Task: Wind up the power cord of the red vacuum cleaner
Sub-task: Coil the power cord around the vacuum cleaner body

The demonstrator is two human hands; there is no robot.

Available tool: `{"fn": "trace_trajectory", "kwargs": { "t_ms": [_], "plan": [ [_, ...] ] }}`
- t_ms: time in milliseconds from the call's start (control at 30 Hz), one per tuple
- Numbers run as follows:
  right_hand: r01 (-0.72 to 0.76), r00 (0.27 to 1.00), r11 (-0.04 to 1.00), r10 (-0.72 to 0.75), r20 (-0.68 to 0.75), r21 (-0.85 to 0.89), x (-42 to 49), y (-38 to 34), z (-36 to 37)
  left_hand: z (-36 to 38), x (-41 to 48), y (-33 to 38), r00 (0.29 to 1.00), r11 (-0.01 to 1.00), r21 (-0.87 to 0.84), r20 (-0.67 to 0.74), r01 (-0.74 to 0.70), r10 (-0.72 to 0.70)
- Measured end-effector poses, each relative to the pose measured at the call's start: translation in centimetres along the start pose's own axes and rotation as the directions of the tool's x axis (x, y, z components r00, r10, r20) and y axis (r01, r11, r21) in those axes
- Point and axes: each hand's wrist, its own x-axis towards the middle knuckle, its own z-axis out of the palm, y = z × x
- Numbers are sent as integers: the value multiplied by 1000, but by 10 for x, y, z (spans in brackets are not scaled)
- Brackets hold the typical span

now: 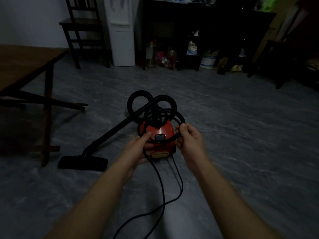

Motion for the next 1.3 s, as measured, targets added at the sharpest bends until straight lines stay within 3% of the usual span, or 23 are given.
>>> {"fn": "trace_trajectory", "kwargs": {
  "t_ms": [133, 333, 533, 767, 967, 1200, 1300],
  "plan": [
    [-15, 999, 999, 13, 41, 42, -1, 3, 1, -1, 2, -1, 998, 992, -115, 51, 44, -38],
    [-31, 999, 999, 32, 41, -37, 2, 6, 1, -5, 5, 0, 989, 961, -240, -101, -134, 112],
    [-52, 998, 979, 59, 27, -198, 3, 13, -2, -8, 6, 2, 965, 936, -285, -216, -208, 149],
    [-121, 993, 947, 113, -45, -299, 6, 19, -7, -7, -1, 3, 924, 934, -10, -154, -357, 351],
    [-136, 991, 917, 131, -40, -375, 7, 19, -11, -7, -4, 5, 857, 848, 217, -82, -483, 509],
    [-32, 999, 885, 44, 15, -465, 12, 25, -18, -14, 5, 1, 865, 842, 294, -87, -452, 495],
    [58, 998, 837, -29, 62, -545, 14, 31, -21, -15, 4, 0, 878, 823, 360, -22, -439, 478]
  ]
}}
